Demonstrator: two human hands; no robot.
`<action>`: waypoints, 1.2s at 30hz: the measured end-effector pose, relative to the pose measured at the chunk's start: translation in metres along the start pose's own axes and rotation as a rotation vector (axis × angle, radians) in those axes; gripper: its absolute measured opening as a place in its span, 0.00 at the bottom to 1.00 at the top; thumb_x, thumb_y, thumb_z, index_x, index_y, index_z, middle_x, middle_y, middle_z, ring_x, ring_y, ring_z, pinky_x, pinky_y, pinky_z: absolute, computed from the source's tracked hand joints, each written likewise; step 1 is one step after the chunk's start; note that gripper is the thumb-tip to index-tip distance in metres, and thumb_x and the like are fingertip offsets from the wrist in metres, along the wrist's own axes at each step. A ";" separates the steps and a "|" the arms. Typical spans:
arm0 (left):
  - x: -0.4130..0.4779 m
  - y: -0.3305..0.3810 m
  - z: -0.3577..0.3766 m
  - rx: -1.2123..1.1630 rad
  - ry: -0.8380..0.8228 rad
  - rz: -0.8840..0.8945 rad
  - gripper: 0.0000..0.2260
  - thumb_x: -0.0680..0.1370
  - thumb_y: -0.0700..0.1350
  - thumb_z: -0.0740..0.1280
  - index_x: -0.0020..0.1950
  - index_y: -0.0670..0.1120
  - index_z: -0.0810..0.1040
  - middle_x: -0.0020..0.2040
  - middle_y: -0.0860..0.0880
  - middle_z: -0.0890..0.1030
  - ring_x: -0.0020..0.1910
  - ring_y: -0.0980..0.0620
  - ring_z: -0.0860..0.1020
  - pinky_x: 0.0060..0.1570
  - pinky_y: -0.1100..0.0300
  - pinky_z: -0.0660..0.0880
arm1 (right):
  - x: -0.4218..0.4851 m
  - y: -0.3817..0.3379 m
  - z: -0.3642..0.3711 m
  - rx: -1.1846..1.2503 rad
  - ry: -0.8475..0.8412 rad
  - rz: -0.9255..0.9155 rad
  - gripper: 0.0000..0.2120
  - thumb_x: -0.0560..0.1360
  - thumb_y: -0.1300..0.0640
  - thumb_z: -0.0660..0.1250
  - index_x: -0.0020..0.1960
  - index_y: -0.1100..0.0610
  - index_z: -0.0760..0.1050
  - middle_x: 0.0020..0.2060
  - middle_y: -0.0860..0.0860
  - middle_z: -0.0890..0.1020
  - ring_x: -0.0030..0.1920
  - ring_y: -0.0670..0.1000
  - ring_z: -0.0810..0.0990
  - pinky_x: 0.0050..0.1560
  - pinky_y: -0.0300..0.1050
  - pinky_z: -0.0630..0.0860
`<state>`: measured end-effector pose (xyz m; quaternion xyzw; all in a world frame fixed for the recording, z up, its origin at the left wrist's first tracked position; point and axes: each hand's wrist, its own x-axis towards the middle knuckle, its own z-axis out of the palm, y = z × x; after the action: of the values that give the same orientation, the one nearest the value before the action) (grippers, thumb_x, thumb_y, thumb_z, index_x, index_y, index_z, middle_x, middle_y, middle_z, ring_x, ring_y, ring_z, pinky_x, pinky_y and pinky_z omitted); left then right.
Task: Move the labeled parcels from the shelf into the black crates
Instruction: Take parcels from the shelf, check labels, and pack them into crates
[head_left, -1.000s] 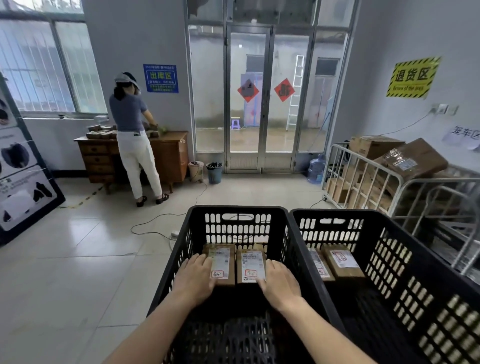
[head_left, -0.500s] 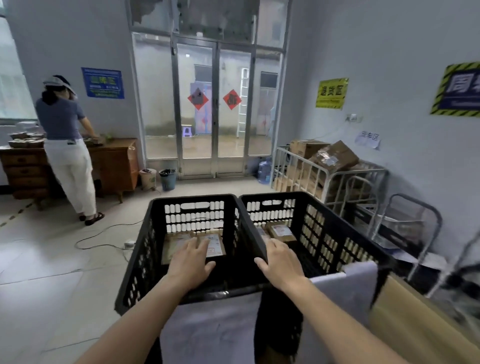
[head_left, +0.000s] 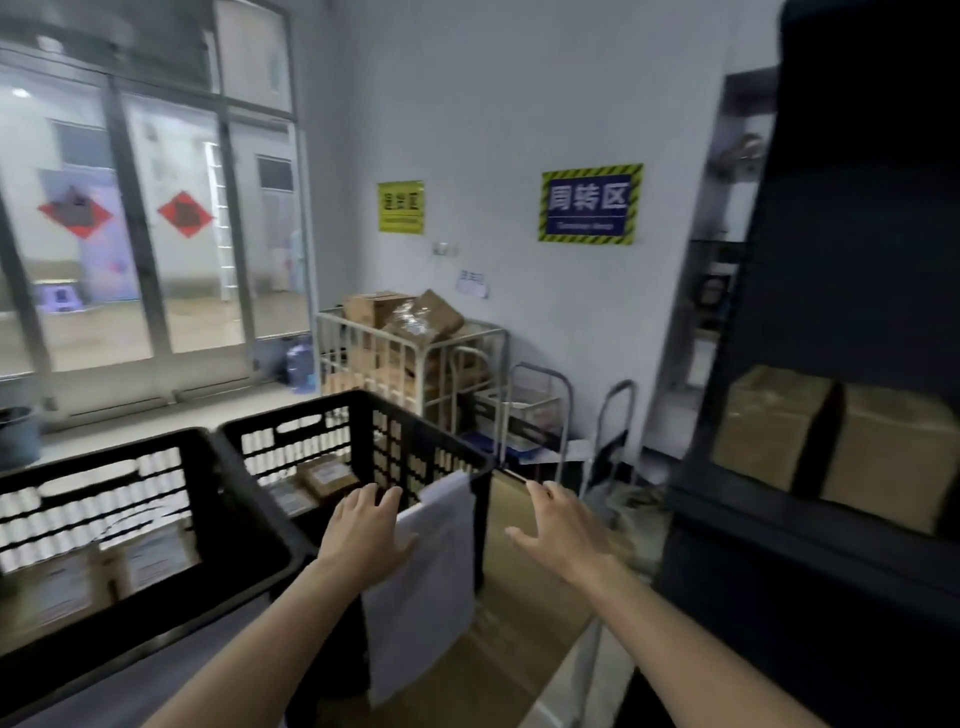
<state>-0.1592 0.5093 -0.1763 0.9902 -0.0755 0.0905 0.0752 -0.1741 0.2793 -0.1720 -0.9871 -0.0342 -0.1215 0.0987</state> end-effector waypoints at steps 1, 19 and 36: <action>0.004 0.016 0.001 -0.006 -0.001 0.031 0.28 0.76 0.58 0.62 0.73 0.48 0.61 0.69 0.44 0.67 0.70 0.44 0.64 0.69 0.54 0.61 | -0.005 0.015 -0.006 -0.011 0.005 0.032 0.32 0.74 0.40 0.61 0.72 0.55 0.59 0.68 0.55 0.68 0.68 0.56 0.66 0.64 0.50 0.67; -0.001 0.291 0.019 -0.115 -0.030 0.317 0.26 0.77 0.58 0.61 0.72 0.49 0.61 0.72 0.45 0.64 0.72 0.46 0.61 0.69 0.55 0.61 | -0.131 0.260 -0.117 -0.038 0.054 0.346 0.30 0.77 0.44 0.57 0.74 0.56 0.54 0.72 0.54 0.62 0.71 0.54 0.61 0.69 0.49 0.63; -0.012 0.456 0.034 -0.154 -0.050 0.383 0.23 0.77 0.56 0.60 0.69 0.47 0.64 0.67 0.44 0.67 0.69 0.43 0.63 0.66 0.54 0.62 | -0.203 0.400 -0.151 0.010 0.076 0.452 0.31 0.78 0.43 0.58 0.74 0.55 0.53 0.72 0.53 0.63 0.70 0.52 0.63 0.65 0.46 0.66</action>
<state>-0.2394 0.0598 -0.1504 0.9510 -0.2709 0.0725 0.1302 -0.3693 -0.1512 -0.1531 -0.9638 0.1911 -0.1331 0.1296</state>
